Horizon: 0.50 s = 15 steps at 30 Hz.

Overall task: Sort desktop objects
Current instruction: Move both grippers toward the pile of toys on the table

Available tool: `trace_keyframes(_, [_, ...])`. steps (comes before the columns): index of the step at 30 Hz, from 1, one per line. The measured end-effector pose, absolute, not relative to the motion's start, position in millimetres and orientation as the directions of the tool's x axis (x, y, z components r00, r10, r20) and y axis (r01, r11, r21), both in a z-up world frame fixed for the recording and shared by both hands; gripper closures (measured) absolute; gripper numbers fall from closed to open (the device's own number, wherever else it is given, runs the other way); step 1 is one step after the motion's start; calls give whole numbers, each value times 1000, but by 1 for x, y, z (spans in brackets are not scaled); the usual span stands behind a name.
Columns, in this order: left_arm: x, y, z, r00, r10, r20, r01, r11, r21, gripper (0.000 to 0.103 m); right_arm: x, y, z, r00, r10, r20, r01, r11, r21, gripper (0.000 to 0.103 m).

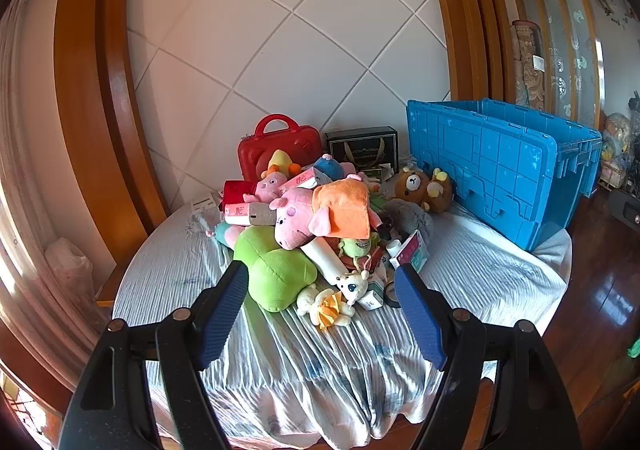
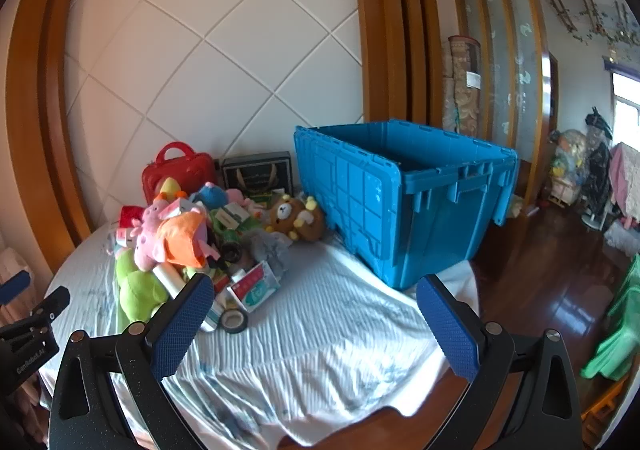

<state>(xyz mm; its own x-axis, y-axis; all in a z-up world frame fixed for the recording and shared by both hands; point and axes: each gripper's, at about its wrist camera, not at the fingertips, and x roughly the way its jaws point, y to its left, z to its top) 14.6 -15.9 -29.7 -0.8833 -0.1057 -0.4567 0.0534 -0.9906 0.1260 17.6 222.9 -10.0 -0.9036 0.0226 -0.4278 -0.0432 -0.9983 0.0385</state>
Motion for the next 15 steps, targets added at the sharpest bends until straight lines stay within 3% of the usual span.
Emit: trace_keyframes(15, [6,-10,-34,-879,-112,-463,58,-990,130,28,6,225,-16,-901,35,-432,-41,-999,6,0])
